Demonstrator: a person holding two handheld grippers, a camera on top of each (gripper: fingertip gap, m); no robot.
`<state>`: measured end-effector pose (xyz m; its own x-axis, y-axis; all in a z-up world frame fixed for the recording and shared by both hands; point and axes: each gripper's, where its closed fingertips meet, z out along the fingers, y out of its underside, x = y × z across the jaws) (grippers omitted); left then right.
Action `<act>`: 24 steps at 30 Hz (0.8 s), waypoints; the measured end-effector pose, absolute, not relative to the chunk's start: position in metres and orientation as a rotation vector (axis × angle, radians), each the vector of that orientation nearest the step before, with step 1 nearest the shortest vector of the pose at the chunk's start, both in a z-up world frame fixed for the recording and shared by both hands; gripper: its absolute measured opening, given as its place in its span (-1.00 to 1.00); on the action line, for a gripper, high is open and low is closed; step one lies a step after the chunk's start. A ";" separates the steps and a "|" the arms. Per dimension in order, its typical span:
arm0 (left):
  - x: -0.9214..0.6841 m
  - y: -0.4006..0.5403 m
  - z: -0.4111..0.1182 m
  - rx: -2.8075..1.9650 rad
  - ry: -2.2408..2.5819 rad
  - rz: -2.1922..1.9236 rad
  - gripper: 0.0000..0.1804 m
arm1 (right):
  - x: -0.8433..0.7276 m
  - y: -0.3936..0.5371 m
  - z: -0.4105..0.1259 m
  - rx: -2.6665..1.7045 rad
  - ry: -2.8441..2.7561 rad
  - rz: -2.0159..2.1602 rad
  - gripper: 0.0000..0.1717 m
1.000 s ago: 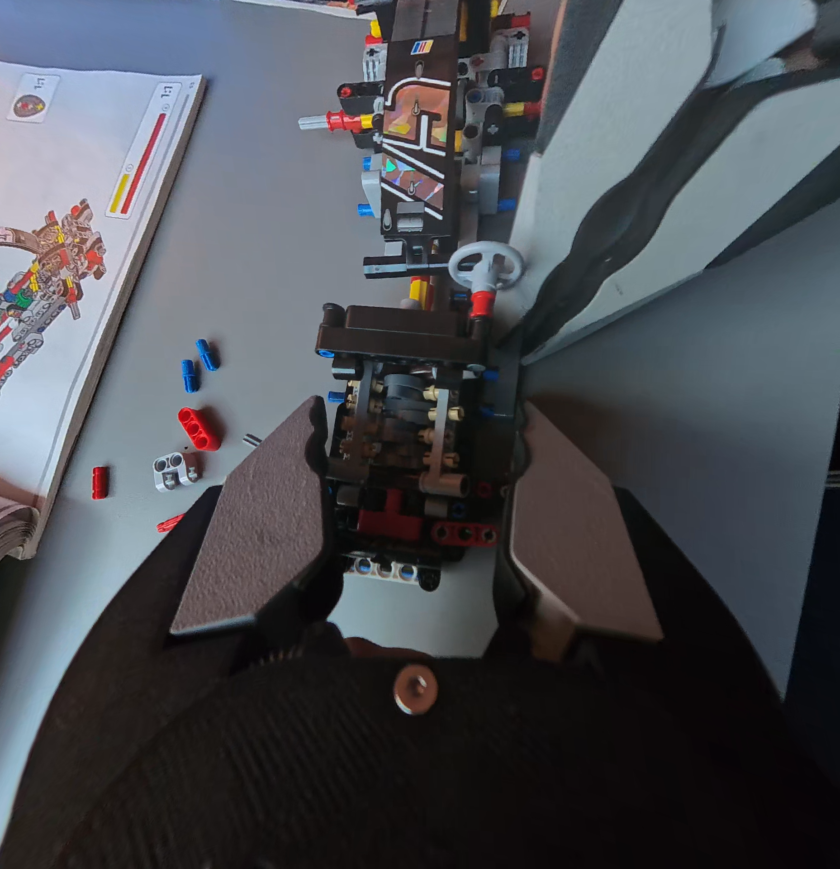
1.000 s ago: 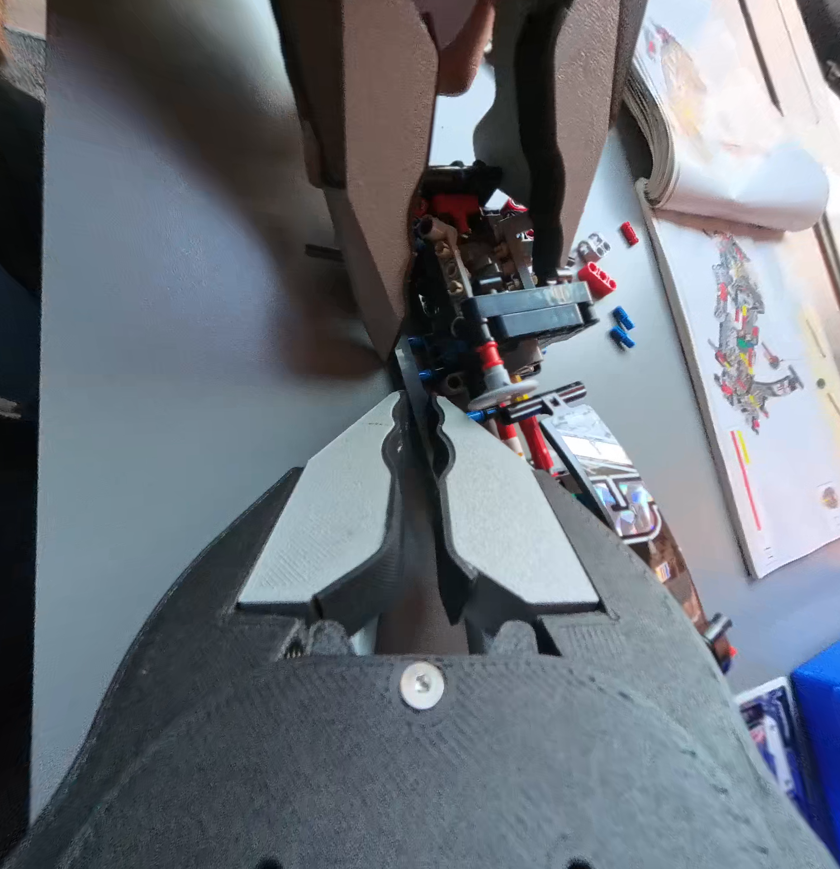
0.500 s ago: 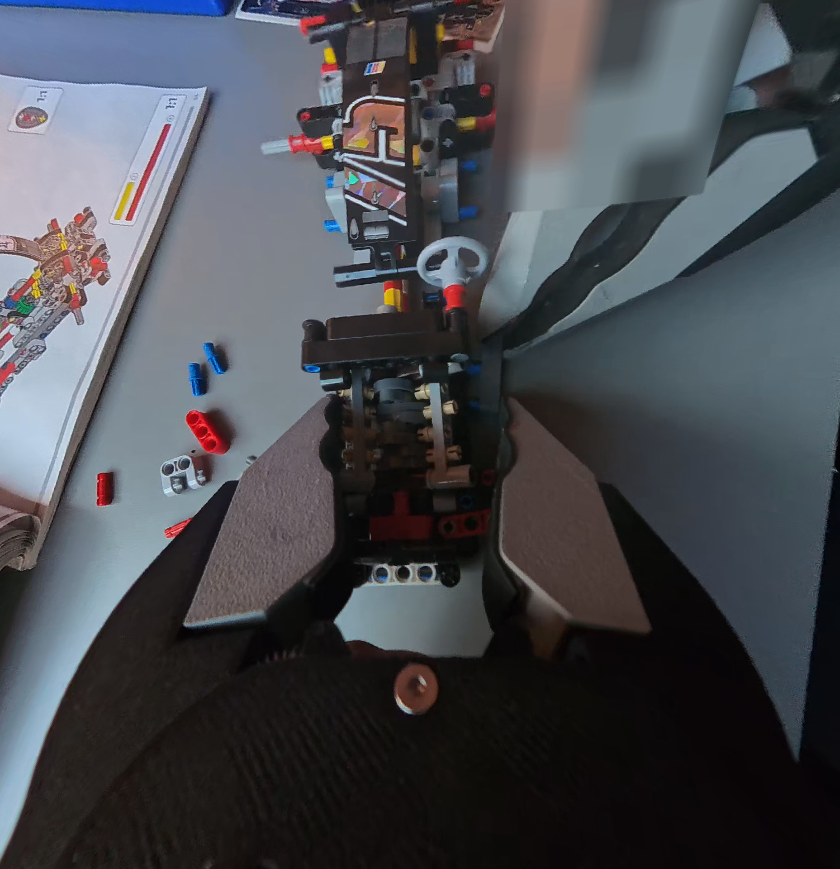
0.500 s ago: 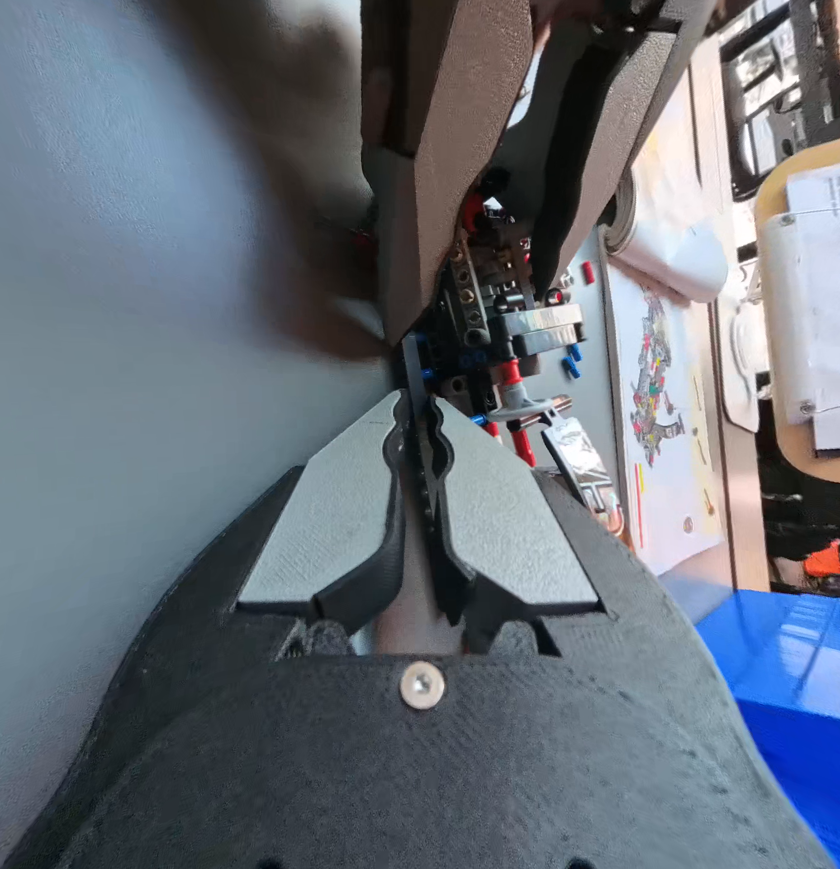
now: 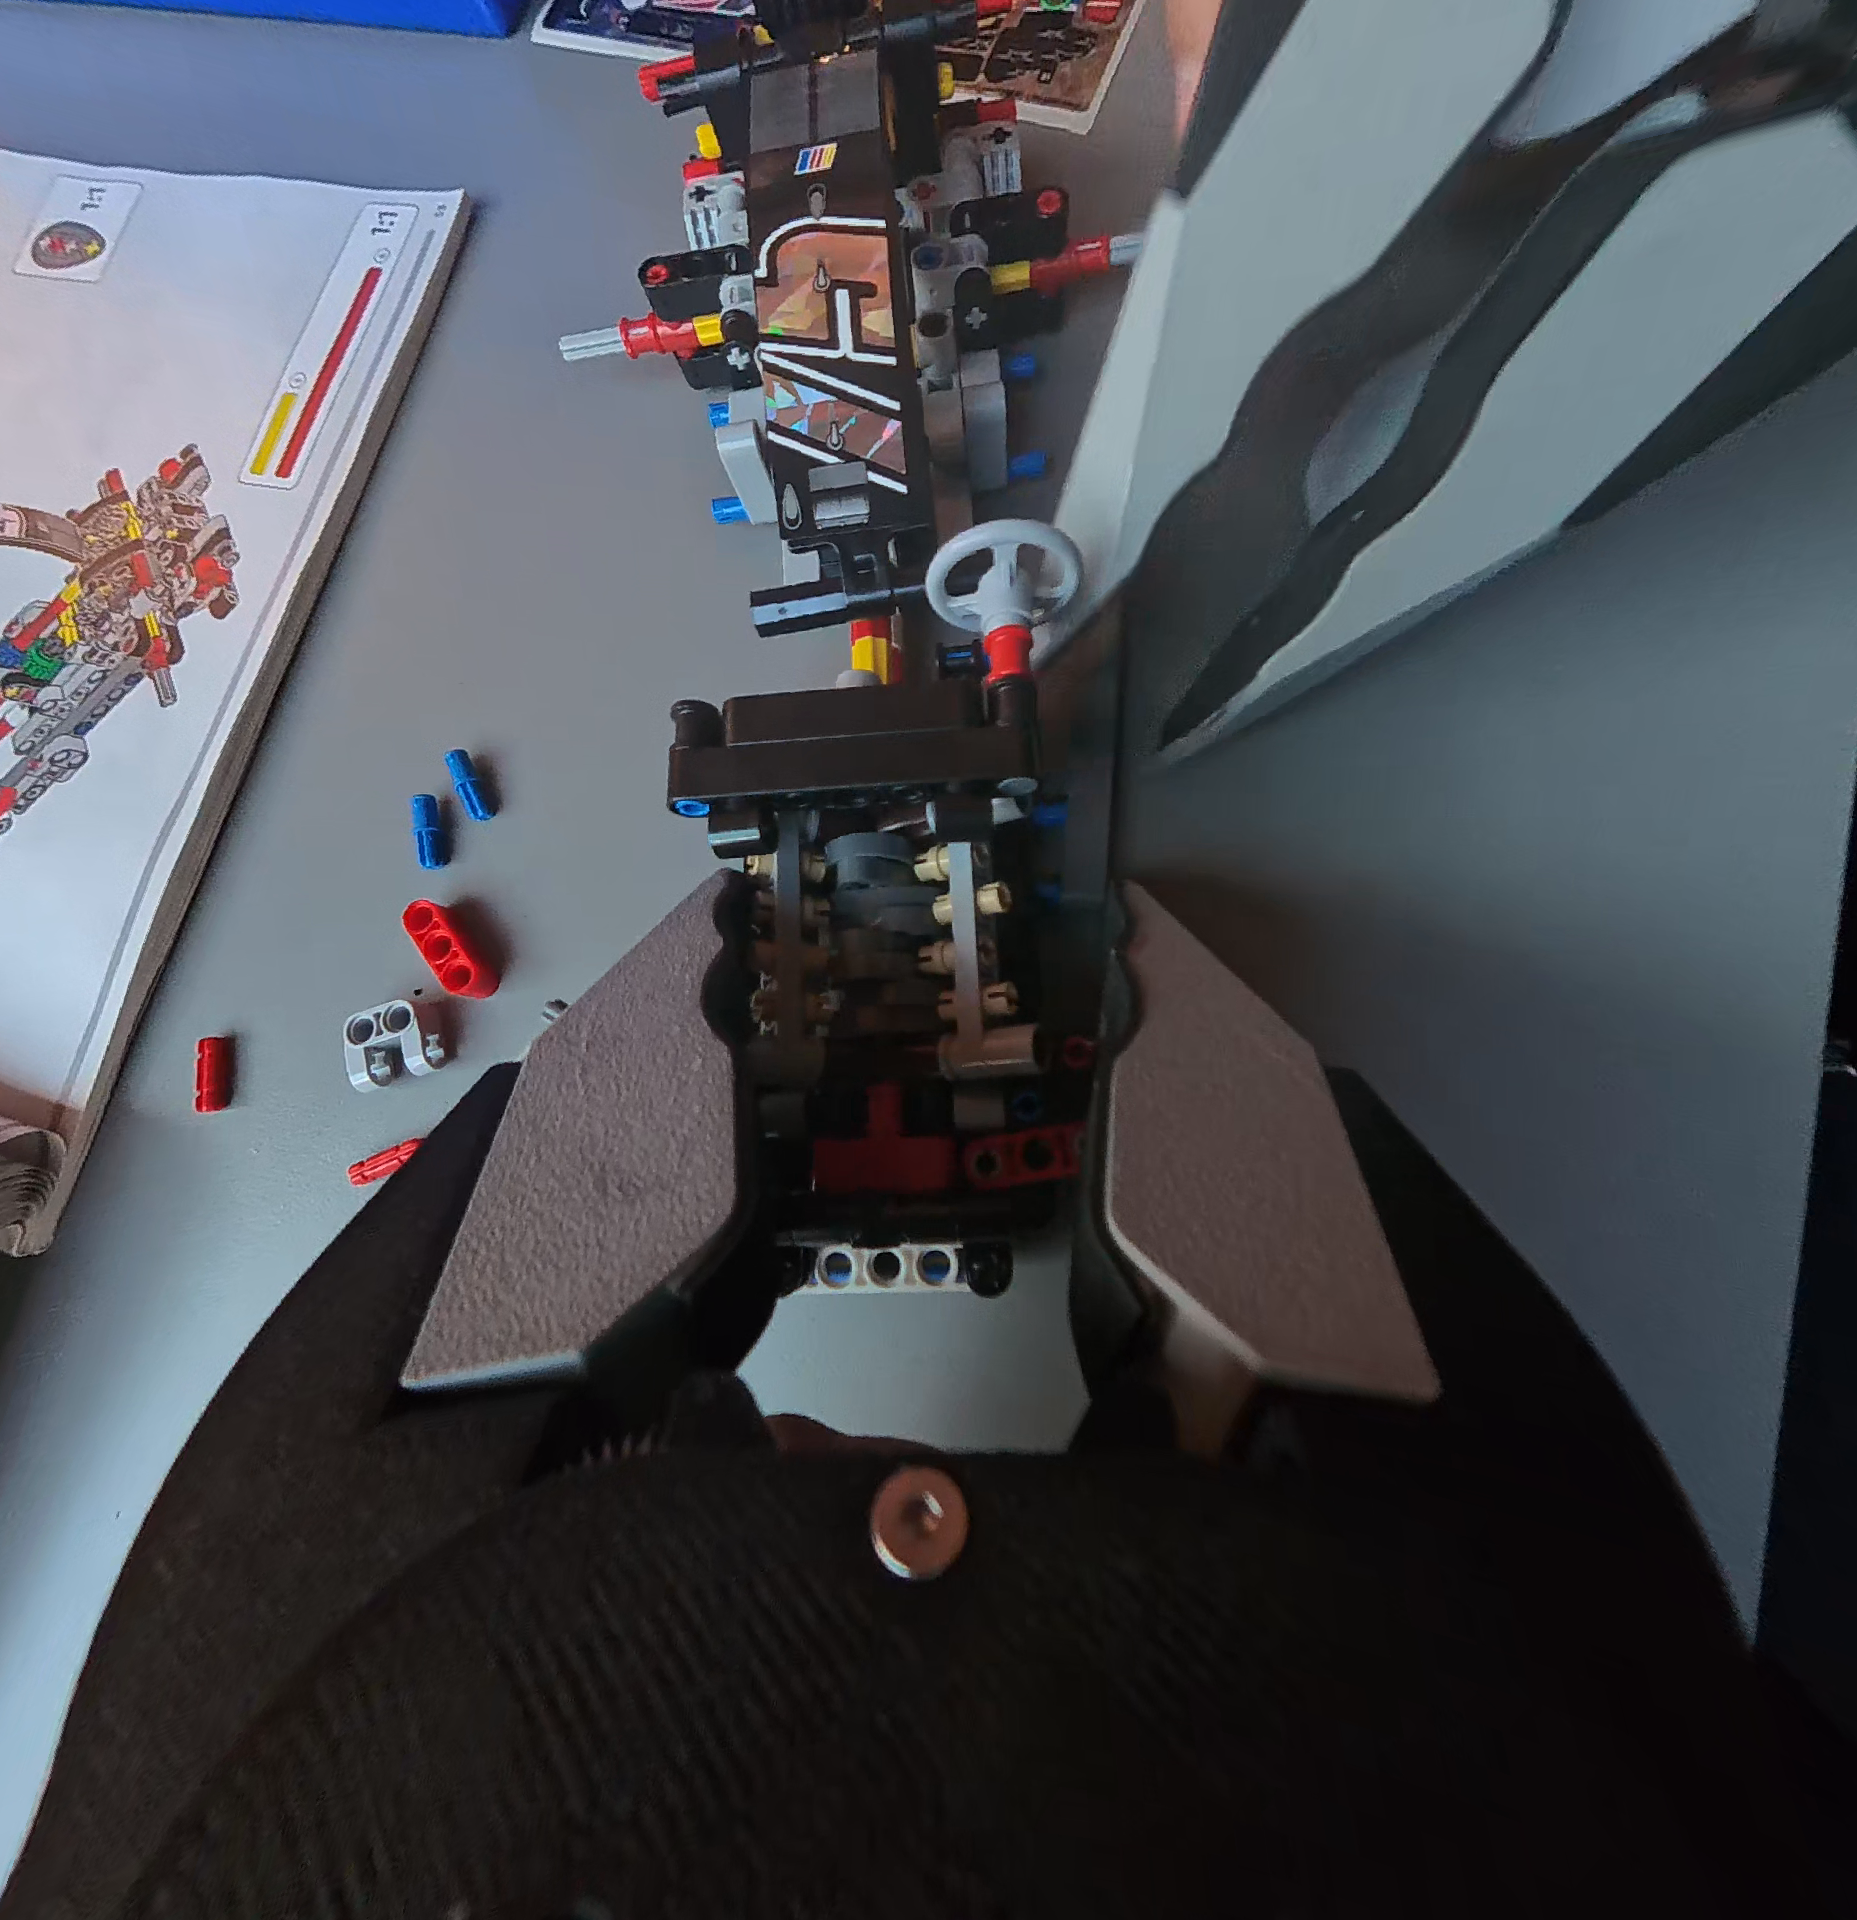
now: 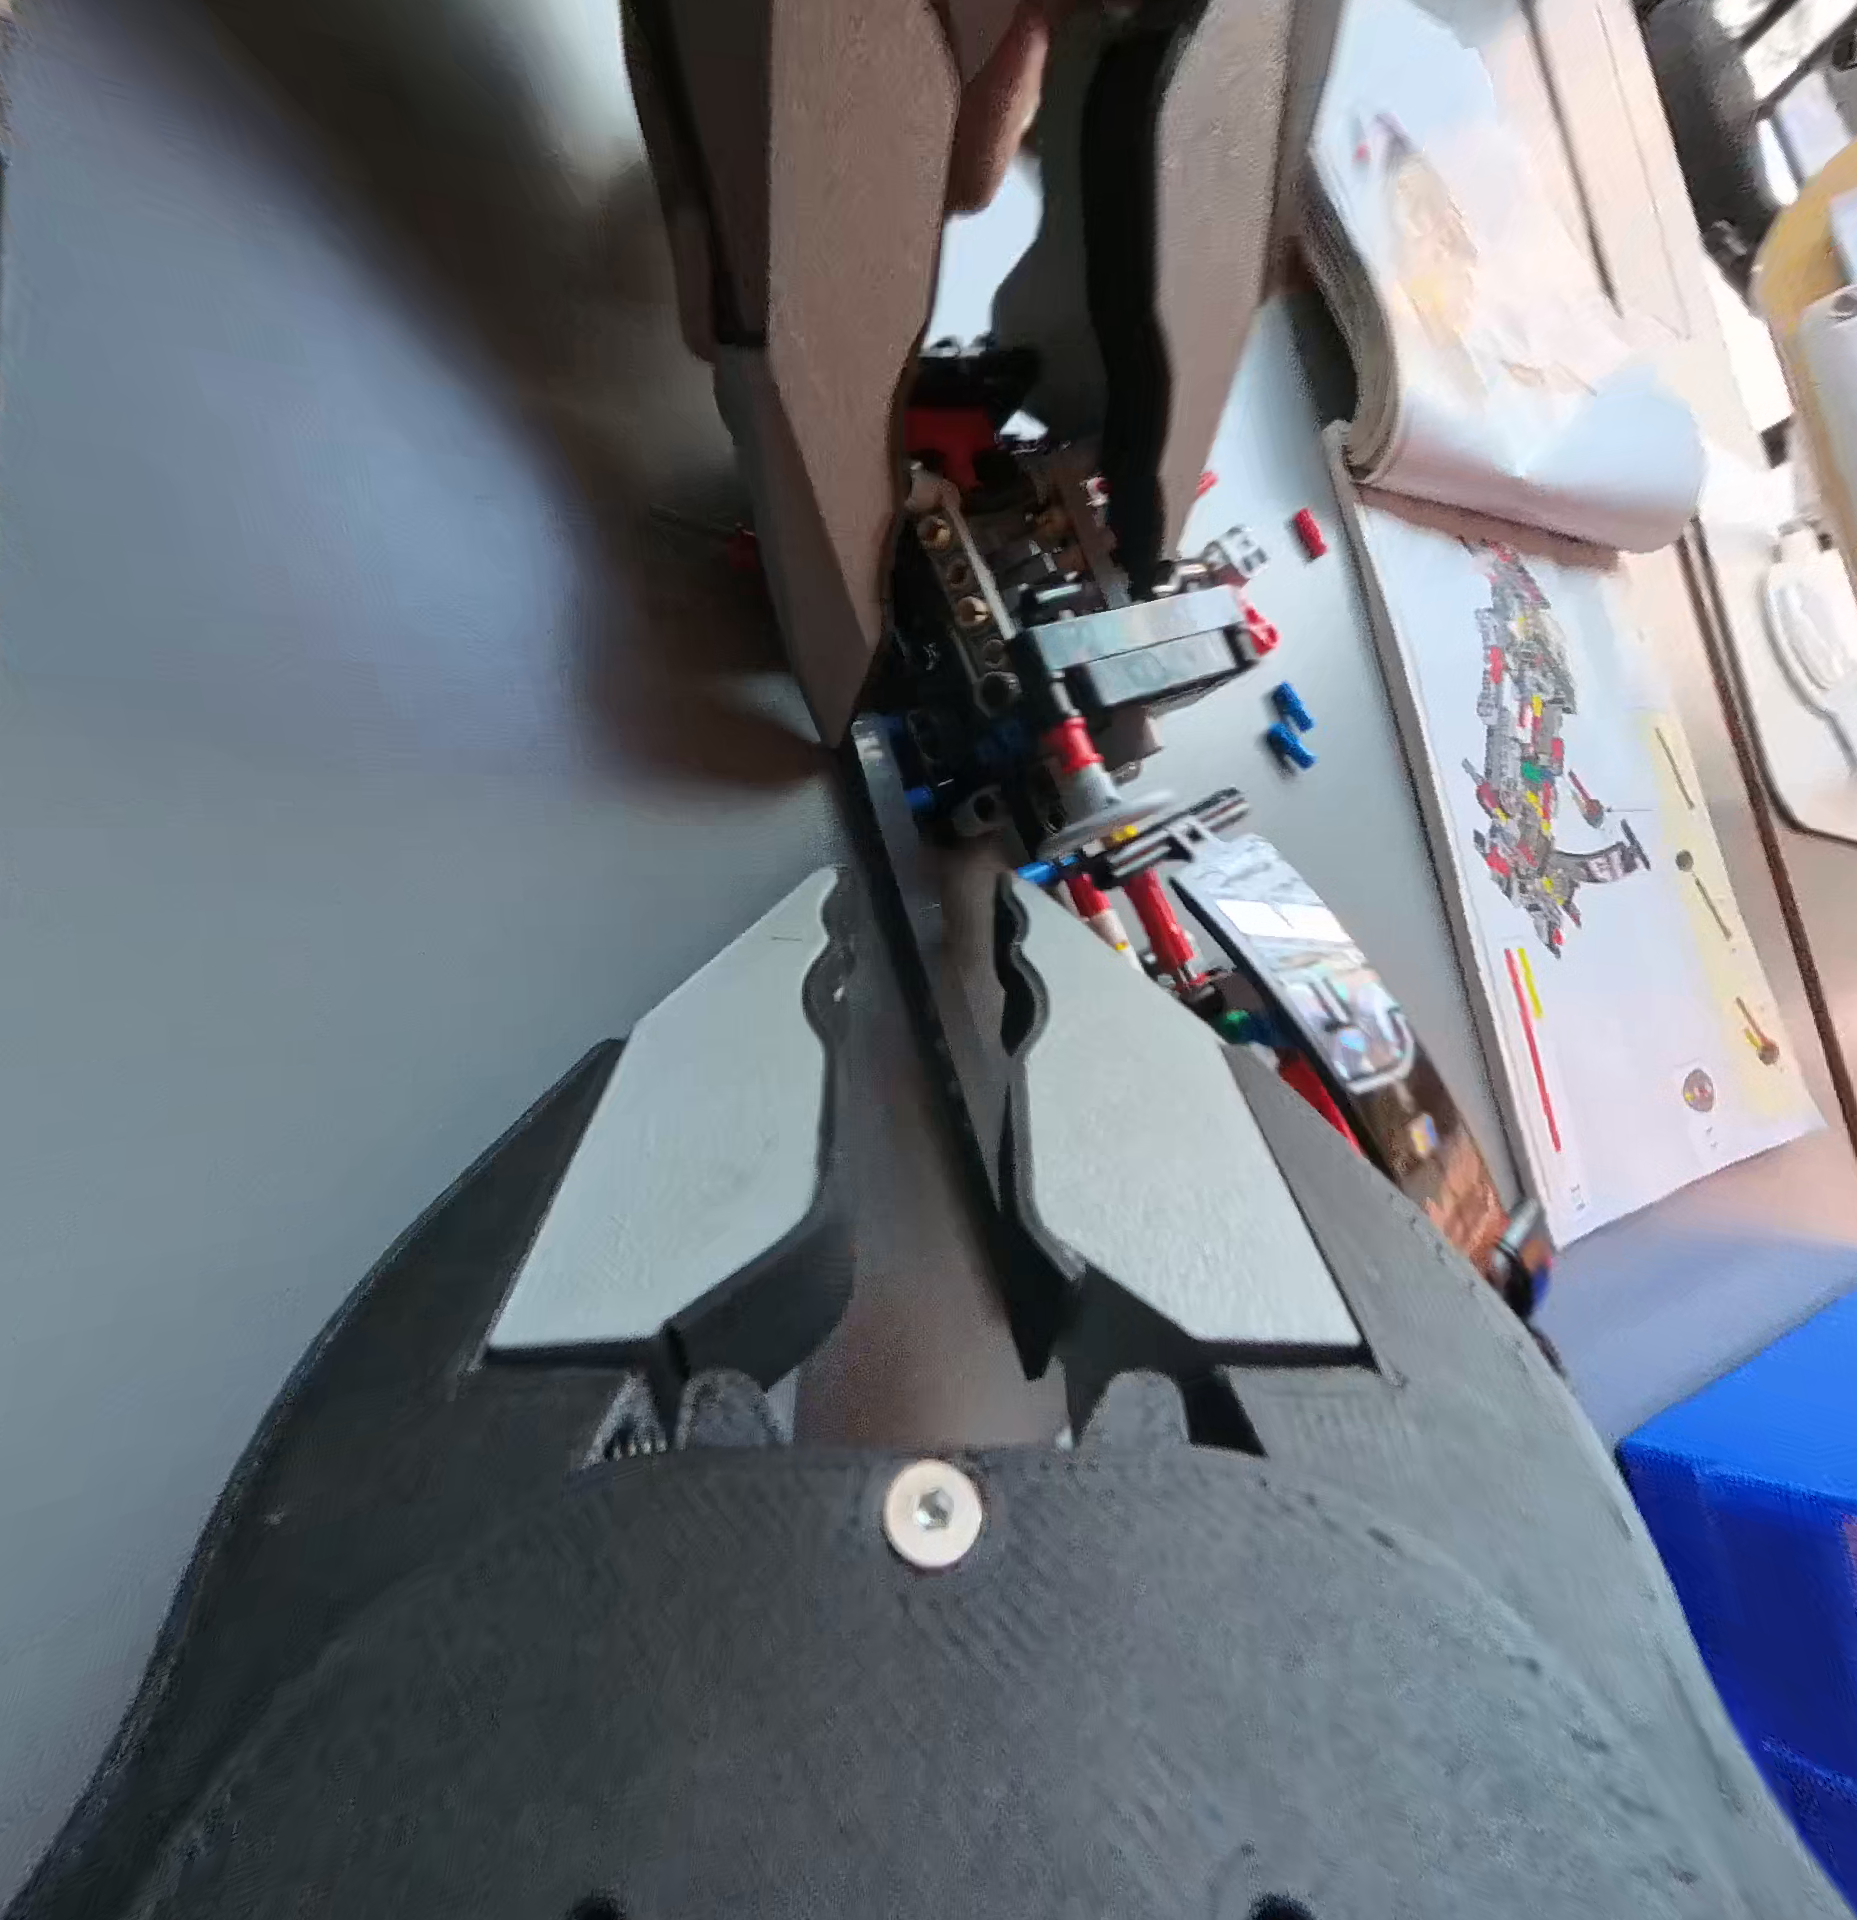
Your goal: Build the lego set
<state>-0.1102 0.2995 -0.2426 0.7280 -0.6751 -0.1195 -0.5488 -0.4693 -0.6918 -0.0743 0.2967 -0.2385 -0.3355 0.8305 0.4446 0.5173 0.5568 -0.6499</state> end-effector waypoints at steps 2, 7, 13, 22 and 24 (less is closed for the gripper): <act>-0.110 0.299 -0.243 -2.190 0.921 -0.220 -0.26 | -0.070 0.303 -0.226 -1.094 -1.949 0.510 -0.51; -0.110 0.300 -0.243 -2.193 0.915 -0.220 -0.26 | -0.043 0.337 -0.210 -1.132 -1.869 0.352 -0.38; -0.110 0.300 -0.243 -2.192 0.912 -0.214 -0.26 | -0.002 0.377 -0.209 -1.244 -1.922 0.282 -0.35; -0.109 0.300 -0.213 -2.169 0.817 -0.250 -0.12 | 0.000 0.399 -0.242 -1.615 -1.813 0.662 0.20; -0.106 0.310 -0.203 -2.158 0.848 -0.218 -0.11 | -0.004 0.397 -0.252 -1.645 -1.852 0.665 0.23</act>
<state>-0.1056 0.3097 -0.2027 0.7613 -0.6375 -0.1183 -0.5016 -0.4634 -0.7305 -0.0041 0.3967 -0.2523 -0.0822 0.9927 0.0881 0.7101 0.1204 -0.6938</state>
